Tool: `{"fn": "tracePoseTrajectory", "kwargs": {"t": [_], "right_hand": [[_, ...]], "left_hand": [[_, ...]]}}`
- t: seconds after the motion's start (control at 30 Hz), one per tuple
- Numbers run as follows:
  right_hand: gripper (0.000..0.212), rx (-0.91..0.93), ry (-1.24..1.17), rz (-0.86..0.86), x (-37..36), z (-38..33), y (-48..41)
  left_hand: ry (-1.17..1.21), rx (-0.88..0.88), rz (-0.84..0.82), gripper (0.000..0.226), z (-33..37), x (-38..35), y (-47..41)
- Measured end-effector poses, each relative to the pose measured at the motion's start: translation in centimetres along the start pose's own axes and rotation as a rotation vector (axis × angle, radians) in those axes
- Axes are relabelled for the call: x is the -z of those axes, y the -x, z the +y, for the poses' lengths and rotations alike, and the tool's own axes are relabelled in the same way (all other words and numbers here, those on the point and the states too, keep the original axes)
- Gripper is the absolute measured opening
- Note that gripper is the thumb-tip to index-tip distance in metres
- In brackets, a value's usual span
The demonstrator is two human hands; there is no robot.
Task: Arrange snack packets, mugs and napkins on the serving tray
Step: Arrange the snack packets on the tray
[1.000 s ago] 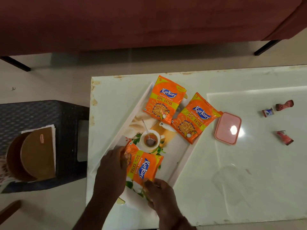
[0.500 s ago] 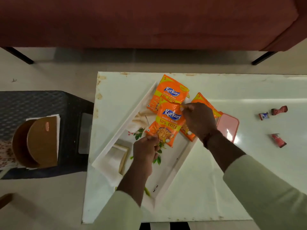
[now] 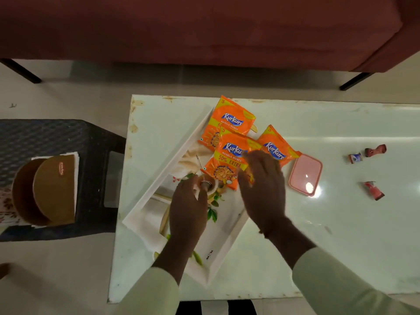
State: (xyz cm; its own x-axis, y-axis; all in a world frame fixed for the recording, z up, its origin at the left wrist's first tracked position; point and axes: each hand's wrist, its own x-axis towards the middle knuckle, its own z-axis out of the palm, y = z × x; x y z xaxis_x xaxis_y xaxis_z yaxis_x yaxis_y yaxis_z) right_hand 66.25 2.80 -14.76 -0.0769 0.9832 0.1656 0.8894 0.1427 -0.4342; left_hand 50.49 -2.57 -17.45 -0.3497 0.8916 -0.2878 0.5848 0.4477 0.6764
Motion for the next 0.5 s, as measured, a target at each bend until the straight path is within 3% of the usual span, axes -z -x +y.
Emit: {"fn": "tracePoseTrajectory", "kwargs": {"t": [0.07,0.13,0.3,0.5], "right_hand": [[0.052,0.159,0.109,-0.135,-1.2,-1.1,2.9],[0.066,0.214,0.209,-0.258,-2.6,-1.5,4.7],[0.069,0.131,0.311,-0.389,-4.5,-0.6,4.9],[0.073,0.109,0.261,-0.369,-3.1,-0.8,6.4]], "left_hand": [[-0.224,-0.265,-0.014,0.061,-0.4,0.1,0.8],[-0.388,-0.429,-0.115,0.072,-0.6,-0.7,0.8],[-0.591,-0.441,-0.297,0.069,-1.0,-1.6,-0.5],[-0.579,-0.541,-0.207,0.076,-1.9,1.0,1.0]]}}
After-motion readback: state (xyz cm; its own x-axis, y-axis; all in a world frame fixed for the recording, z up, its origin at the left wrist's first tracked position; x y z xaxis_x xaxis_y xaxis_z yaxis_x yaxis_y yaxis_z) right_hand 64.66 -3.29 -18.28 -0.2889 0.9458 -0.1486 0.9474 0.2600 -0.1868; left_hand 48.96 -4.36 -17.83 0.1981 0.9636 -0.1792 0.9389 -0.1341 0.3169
